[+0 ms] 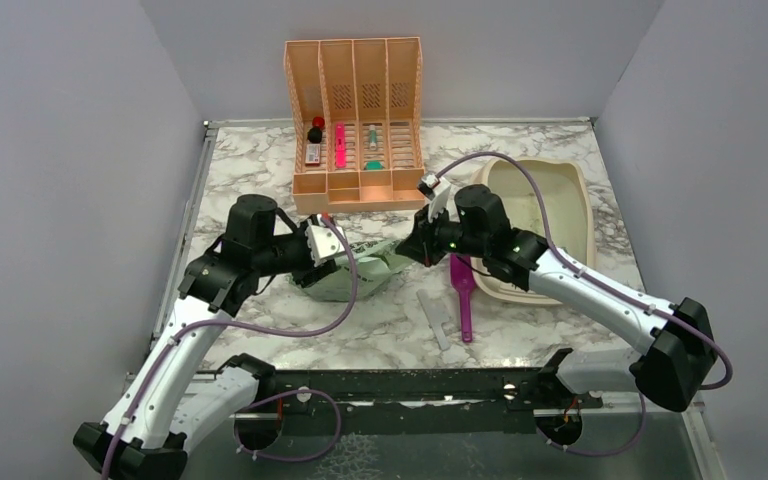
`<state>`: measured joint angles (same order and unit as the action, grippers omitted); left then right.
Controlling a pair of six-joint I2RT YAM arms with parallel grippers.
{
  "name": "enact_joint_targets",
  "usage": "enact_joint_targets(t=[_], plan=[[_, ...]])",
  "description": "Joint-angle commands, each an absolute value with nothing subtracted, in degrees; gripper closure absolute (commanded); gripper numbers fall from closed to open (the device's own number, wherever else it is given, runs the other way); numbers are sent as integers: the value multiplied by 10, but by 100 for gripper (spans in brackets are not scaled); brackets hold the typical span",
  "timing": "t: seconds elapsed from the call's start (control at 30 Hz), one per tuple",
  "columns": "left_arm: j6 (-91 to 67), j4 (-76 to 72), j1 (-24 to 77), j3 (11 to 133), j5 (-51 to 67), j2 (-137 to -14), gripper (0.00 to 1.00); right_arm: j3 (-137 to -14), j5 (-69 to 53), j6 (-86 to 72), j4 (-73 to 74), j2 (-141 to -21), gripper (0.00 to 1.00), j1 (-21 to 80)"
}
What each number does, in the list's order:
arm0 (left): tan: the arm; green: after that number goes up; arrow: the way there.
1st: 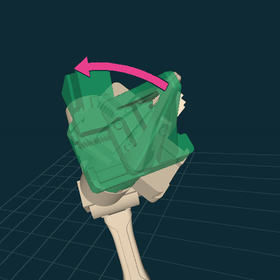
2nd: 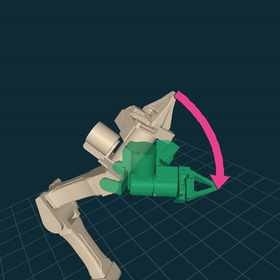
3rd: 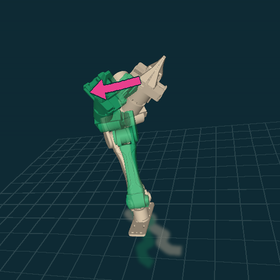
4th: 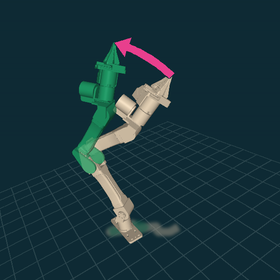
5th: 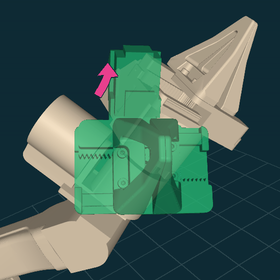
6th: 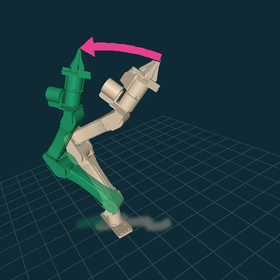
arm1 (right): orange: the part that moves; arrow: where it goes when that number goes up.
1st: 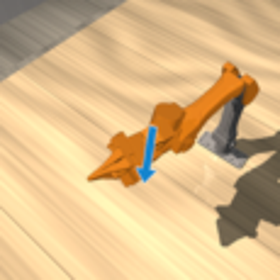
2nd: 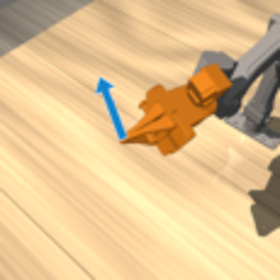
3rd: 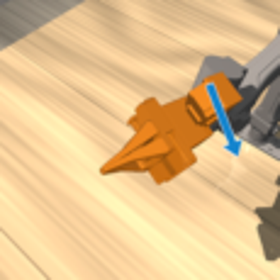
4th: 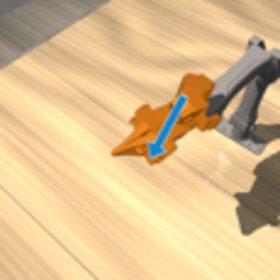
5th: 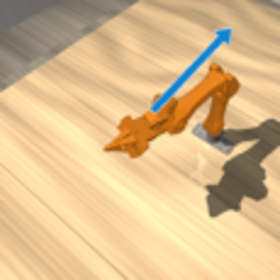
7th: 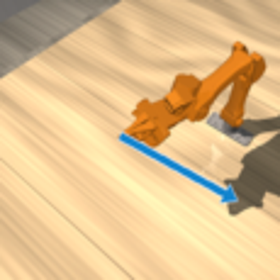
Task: Fill the litter box with clean litter
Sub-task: Open the cat litter bag at the center of the board.
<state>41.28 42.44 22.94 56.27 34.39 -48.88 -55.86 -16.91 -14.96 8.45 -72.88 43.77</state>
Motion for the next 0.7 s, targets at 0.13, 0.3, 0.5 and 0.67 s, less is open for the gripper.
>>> enact_joint_targets(t=[0.13,0.3,0.5,0.67], plan=[[409,474,226,589,378,-548,24,-609,-132,-157,70,-742,99,433],[419,493,226,599,326,-569,42,-632,-146,-150,81,-752,99,432],[396,454,226,609,253,-569,100,-648,-91,-171,127,-754,98,432],[360,397,226,584,228,-551,100,-683,-20,-189,212,-738,61,431]])
